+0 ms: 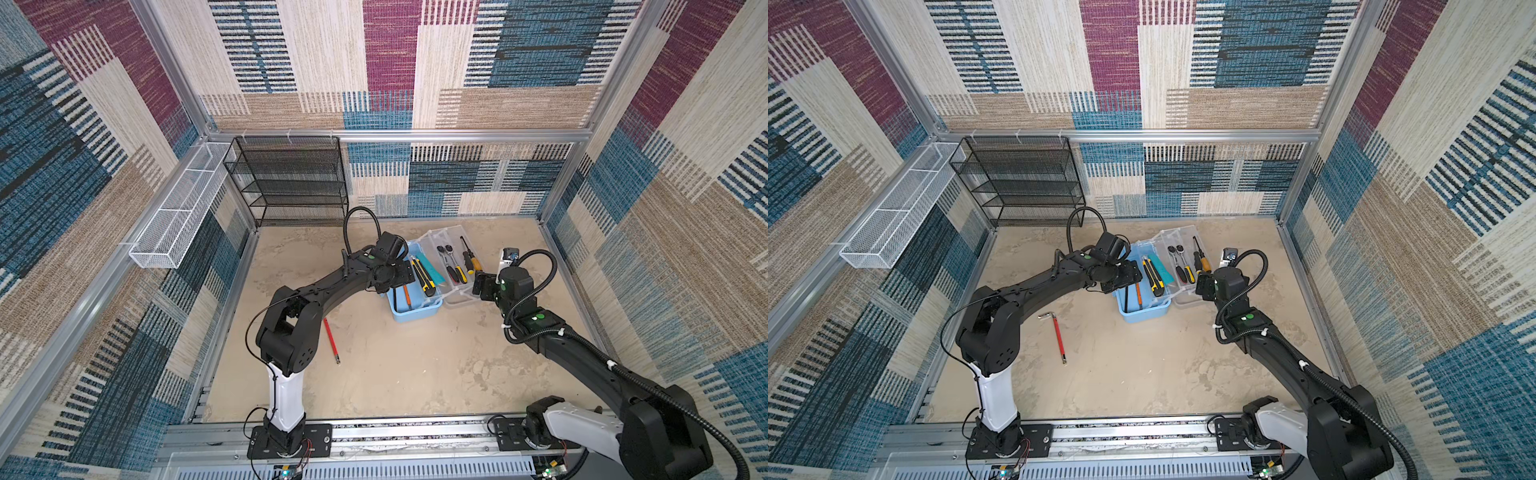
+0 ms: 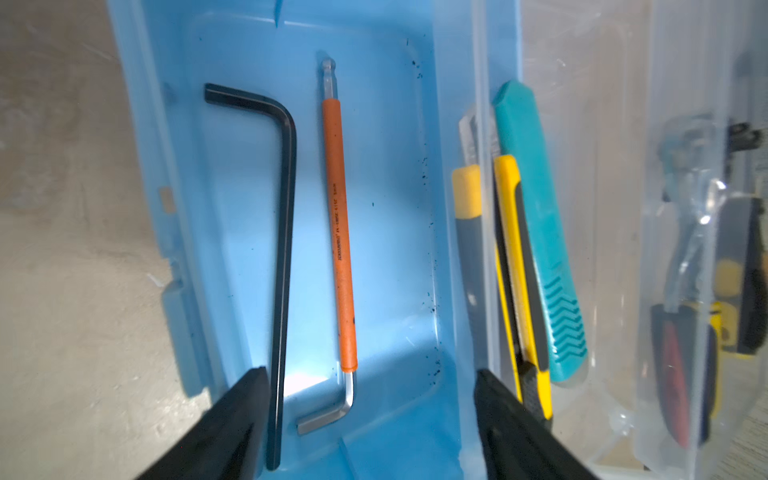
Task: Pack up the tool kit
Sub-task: 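Lower the black hex key into the box, open left gripper, then move the left gripper back and grasp the red-handled hex key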
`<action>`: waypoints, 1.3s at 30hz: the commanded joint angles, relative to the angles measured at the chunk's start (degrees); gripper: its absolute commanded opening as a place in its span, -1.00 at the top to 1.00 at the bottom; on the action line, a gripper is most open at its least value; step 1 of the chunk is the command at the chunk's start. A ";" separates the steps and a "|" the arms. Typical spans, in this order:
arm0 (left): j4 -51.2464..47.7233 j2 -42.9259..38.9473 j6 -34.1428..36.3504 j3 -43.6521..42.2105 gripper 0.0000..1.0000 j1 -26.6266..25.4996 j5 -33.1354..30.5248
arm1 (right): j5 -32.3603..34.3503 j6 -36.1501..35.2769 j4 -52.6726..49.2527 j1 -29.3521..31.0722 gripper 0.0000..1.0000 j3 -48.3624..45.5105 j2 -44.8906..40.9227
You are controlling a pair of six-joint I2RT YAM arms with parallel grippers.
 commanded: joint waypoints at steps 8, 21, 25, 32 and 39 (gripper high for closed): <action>1.14 -11.00 4.59 -7.42 -0.86 -0.47 -7.48 | -7.06 -1.54 4.51 -3.91 -0.87 0.93 0.56; -5.04 -28.69 1.86 -32.21 -0.98 5.49 -20.99 | -10.81 -0.98 4.63 -4.63 -0.87 2.59 3.16; -5.78 -31.76 1.72 -37.32 -0.99 8.93 -21.82 | -9.68 -0.95 4.16 -4.66 -0.87 2.72 3.00; -3.93 -31.78 2.22 -42.85 -0.82 12.80 -18.33 | -9.44 -0.10 3.47 -4.80 -0.87 2.86 3.82; -1.91 -24.84 2.50 -43.40 -0.14 13.81 -13.93 | -8.31 0.37 2.06 -4.80 -0.88 3.88 3.85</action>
